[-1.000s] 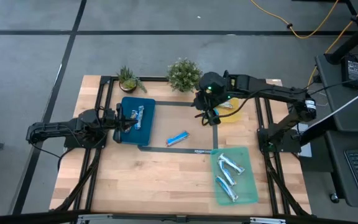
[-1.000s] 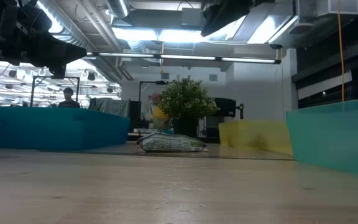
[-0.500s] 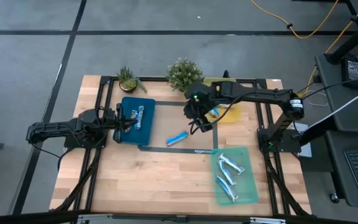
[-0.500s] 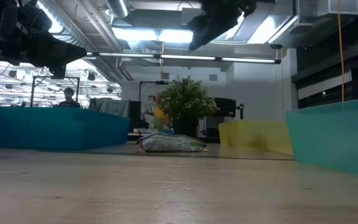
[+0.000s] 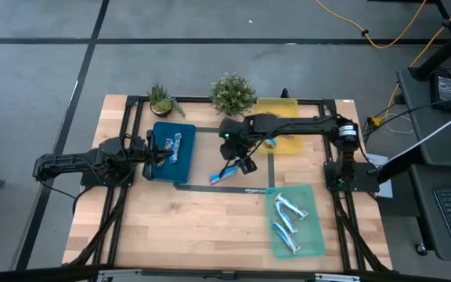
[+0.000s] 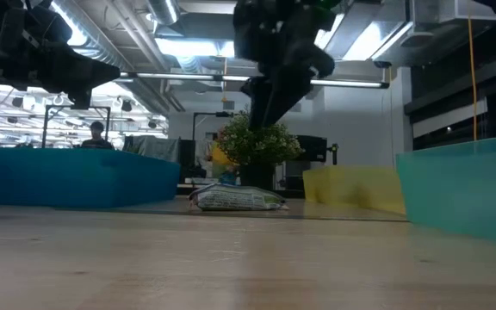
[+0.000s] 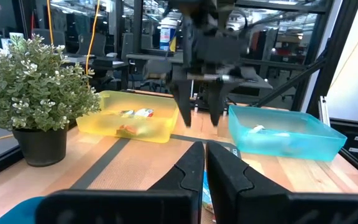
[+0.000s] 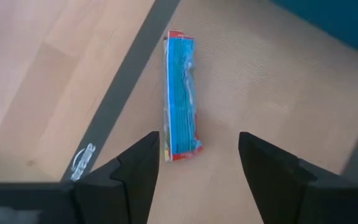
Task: Pick and place Granola Bars by type
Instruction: Put the red granola bar into the yellow bin
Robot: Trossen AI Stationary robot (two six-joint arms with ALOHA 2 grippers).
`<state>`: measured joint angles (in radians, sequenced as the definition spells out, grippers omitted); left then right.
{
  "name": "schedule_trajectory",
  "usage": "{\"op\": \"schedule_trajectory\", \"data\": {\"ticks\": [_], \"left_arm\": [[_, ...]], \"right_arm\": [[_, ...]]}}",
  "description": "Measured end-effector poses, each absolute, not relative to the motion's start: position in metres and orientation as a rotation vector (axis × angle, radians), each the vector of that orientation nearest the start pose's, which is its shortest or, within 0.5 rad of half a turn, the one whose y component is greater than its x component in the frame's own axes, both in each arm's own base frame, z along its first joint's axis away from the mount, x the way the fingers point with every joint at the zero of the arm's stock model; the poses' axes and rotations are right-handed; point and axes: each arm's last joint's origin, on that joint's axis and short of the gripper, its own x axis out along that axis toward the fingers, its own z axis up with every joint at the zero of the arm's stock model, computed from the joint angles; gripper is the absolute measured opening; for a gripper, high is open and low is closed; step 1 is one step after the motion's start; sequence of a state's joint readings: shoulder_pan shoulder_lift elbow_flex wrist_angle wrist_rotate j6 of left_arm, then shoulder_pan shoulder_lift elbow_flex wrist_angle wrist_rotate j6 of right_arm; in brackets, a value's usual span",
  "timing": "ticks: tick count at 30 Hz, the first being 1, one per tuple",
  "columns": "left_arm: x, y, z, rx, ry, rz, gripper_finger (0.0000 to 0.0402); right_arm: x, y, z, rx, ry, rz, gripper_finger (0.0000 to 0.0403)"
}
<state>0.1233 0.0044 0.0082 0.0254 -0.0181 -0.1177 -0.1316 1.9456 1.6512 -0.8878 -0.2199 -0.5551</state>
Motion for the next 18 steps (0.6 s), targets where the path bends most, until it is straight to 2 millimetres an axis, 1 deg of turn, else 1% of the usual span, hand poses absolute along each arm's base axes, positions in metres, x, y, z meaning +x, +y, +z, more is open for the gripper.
{"op": "schedule_trajectory", "data": {"ticks": [6,12,15,18], "left_arm": [[0.097,0.012,0.168,-0.116,-0.038,0.139,0.001],[0.097,0.013,0.168,-0.116,-0.038,0.139,0.0012],[0.097,0.013,0.168,-0.116,-0.037,0.14,0.0009],[0.097,0.013,0.168,-0.116,-0.038,0.14,0.0008]], "right_arm": [[0.416,-0.042,0.224,-0.246,1.117,0.383,0.0221],[0.423,-0.035,0.218,-0.255,1.084,0.389,0.0223],[0.426,-0.033,0.215,-0.236,1.076,0.393,0.0239],[0.43,-0.032,0.212,-0.196,1.057,0.396,0.0265]]}}
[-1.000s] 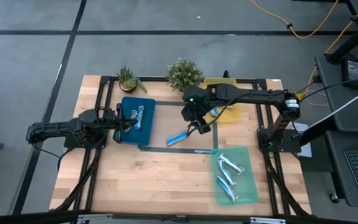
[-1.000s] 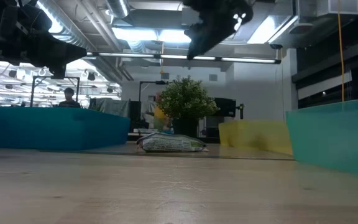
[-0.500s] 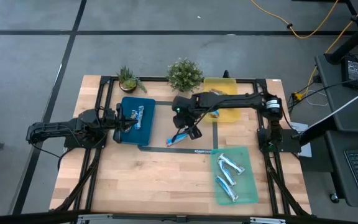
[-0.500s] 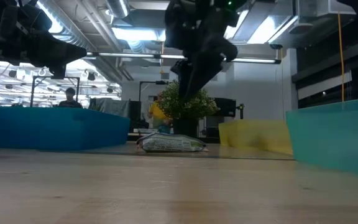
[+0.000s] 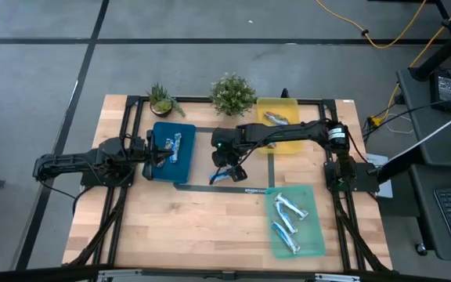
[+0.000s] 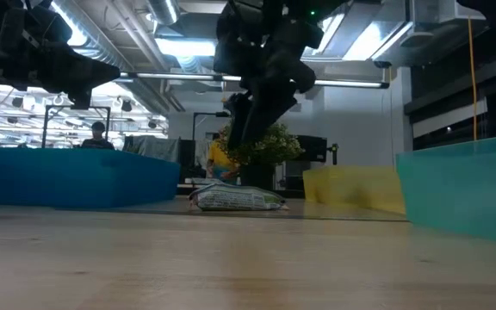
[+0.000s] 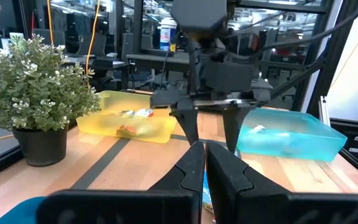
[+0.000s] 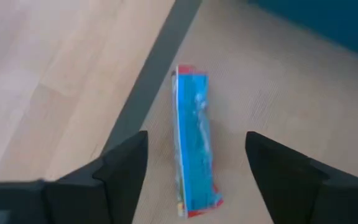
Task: Pick and place Granola Bars by type
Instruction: Put the red granola bar into the yellow bin
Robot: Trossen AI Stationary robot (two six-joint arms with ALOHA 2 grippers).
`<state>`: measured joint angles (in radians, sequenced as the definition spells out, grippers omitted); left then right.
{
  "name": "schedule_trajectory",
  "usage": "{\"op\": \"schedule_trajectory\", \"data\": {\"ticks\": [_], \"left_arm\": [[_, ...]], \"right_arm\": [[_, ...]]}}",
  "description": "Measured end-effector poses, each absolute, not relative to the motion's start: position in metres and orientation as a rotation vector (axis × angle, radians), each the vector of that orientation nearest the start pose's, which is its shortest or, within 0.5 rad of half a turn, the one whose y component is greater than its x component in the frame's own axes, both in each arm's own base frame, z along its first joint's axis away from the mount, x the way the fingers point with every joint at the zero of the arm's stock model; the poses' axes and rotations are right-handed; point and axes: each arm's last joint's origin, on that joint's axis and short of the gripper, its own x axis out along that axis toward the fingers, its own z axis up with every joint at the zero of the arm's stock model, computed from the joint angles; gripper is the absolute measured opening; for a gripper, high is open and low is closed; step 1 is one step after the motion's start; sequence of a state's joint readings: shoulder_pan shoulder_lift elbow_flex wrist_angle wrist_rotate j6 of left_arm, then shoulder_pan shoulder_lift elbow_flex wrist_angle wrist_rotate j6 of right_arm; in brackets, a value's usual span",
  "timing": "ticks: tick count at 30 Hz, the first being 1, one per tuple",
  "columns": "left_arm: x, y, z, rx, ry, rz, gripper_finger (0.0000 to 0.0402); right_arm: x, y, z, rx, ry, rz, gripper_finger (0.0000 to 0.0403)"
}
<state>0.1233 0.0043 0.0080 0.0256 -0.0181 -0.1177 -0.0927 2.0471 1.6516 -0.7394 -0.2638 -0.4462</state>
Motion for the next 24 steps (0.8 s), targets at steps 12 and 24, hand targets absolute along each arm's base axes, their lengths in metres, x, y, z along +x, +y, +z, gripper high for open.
{"op": "schedule_trajectory", "data": {"ticks": [12,24], "left_arm": [[0.097,0.012,0.168,-0.116,-0.039,0.138,0.0008],[0.097,0.012,0.168,-0.116,-0.038,0.138,0.0011]], "right_arm": [[0.438,-0.033,0.174,-0.143,1.158,0.35,0.0307],[0.45,-0.016,0.137,-0.144,1.189,0.364,0.0307]]}}
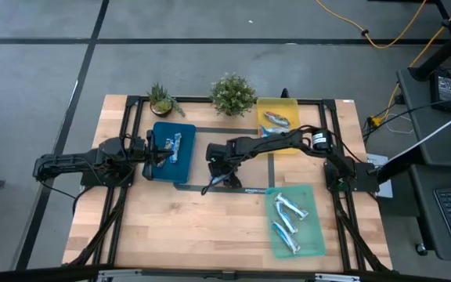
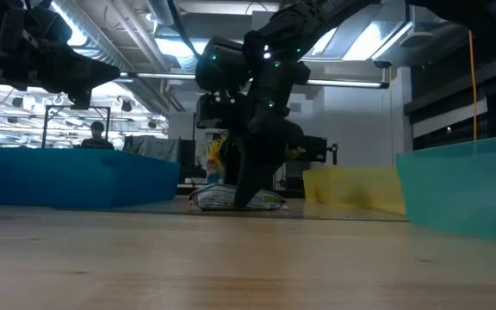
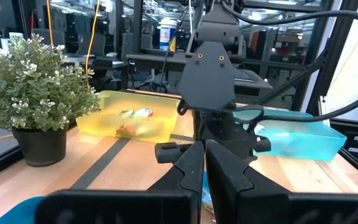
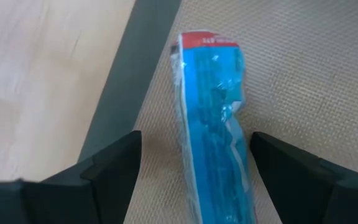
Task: Pick and place Granola Bars by type
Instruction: Put the red granola bar into the yellow bin
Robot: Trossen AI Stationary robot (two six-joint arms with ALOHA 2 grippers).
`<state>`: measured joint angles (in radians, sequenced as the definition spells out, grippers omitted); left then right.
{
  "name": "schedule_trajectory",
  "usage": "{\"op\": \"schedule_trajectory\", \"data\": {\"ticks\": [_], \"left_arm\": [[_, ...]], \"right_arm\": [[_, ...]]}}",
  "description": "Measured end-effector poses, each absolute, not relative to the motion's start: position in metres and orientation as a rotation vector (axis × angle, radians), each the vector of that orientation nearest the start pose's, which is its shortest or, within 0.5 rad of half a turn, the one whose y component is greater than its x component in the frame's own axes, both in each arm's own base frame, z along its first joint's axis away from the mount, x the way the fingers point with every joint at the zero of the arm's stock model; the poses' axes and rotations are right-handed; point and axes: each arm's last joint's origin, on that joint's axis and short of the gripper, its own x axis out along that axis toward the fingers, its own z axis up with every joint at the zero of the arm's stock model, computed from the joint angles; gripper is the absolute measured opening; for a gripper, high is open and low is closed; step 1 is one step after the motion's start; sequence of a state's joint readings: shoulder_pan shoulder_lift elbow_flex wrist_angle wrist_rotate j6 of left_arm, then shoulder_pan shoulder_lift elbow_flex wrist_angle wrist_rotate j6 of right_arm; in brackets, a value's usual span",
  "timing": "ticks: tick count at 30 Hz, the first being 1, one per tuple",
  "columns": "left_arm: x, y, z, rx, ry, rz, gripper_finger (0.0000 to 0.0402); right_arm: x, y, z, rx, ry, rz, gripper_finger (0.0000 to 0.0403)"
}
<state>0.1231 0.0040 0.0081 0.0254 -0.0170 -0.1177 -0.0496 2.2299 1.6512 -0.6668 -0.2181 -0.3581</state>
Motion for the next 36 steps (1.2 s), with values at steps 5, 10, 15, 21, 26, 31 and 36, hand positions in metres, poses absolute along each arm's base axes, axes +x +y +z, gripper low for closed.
{"op": "schedule_trajectory", "data": {"ticks": [5,10,15,21,26,31,36], "left_arm": [[0.097,0.012,0.168,-0.116,-0.038,0.139,0.0008],[0.097,0.012,0.168,-0.116,-0.038,0.139,0.0012],[0.097,0.012,0.168,-0.116,-0.038,0.139,0.0011],[0.097,0.012,0.168,-0.116,-0.038,0.139,0.0009],[0.097,0.012,0.168,-0.116,-0.038,0.139,0.0013],[0.097,0.012,0.168,-0.116,-0.038,0.139,0.0009],[0.097,0.012,0.168,-0.116,-0.038,0.139,0.001]], "right_arm": [[0.452,-0.014,0.136,-0.141,1.191,0.319,0.0305],[0.453,-0.015,0.135,-0.146,1.187,0.285,0.0272],[0.454,-0.016,0.135,-0.124,1.188,0.229,0.0214],[0.455,-0.016,0.135,-0.117,1.188,0.211,0.0141],[0.455,-0.016,0.135,-0.089,1.192,0.193,0.0094],[0.451,-0.016,0.141,-0.087,1.205,0.196,0.0065],[0.443,-0.017,0.162,-0.085,1.209,0.195,0.0049]]}}
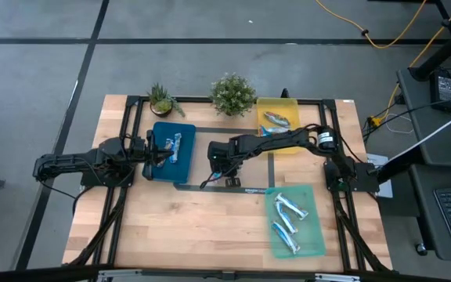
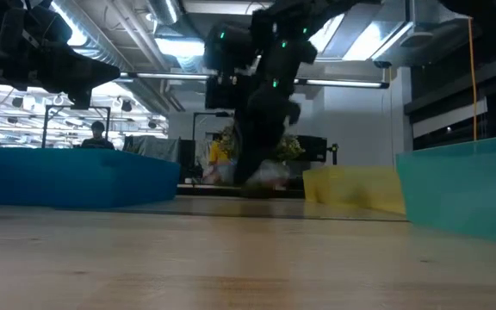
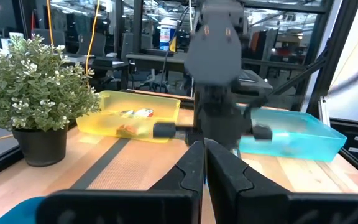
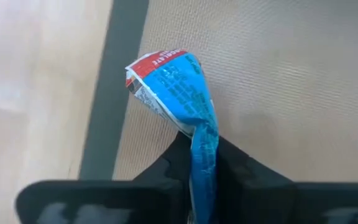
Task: Pick and place Granola Bars by type
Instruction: Put the red granola bar into the yellow bin
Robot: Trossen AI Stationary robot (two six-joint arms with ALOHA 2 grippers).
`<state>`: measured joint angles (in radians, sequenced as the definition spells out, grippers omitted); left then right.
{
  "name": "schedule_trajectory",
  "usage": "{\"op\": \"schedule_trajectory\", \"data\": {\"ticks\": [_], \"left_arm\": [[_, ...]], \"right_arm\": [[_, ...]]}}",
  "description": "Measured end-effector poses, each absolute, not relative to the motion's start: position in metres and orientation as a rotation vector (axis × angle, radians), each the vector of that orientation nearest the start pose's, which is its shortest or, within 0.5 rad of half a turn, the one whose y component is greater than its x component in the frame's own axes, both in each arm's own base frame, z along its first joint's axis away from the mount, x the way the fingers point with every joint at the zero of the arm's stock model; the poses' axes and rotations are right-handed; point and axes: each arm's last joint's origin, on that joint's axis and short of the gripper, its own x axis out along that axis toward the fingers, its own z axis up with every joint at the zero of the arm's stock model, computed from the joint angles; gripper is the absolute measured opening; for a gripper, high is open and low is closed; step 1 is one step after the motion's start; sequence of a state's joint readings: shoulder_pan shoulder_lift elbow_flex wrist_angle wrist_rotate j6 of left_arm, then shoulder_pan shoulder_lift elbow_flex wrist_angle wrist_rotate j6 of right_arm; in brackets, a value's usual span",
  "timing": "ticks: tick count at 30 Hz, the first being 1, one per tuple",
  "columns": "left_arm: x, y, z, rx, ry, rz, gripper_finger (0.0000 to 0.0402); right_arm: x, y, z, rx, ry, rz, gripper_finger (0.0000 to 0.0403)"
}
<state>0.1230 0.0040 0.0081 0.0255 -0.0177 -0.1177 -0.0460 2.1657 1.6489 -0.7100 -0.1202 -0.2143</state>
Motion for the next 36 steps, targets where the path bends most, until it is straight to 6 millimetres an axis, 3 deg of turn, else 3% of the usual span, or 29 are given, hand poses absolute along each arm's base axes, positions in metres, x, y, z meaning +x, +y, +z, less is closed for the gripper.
{"op": "schedule_trajectory", "data": {"ticks": [10,23,29,36], "left_arm": [[0.097,0.012,0.168,-0.116,-0.037,0.139,0.0009],[0.097,0.012,0.168,-0.116,-0.038,0.138,0.001],[0.097,0.012,0.168,-0.116,-0.038,0.137,0.001],[0.097,0.012,0.168,-0.116,-0.038,0.137,0.0011]], "right_arm": [[0.428,-0.033,0.222,-0.087,1.086,0.112,0.0044],[0.42,-0.046,0.228,-0.022,1.124,0.053,0.0044],[0.404,-0.055,0.229,0.001,1.258,-0.03,0.0044],[0.383,-0.069,0.247,0.022,1.325,-0.085,0.0044]]}}
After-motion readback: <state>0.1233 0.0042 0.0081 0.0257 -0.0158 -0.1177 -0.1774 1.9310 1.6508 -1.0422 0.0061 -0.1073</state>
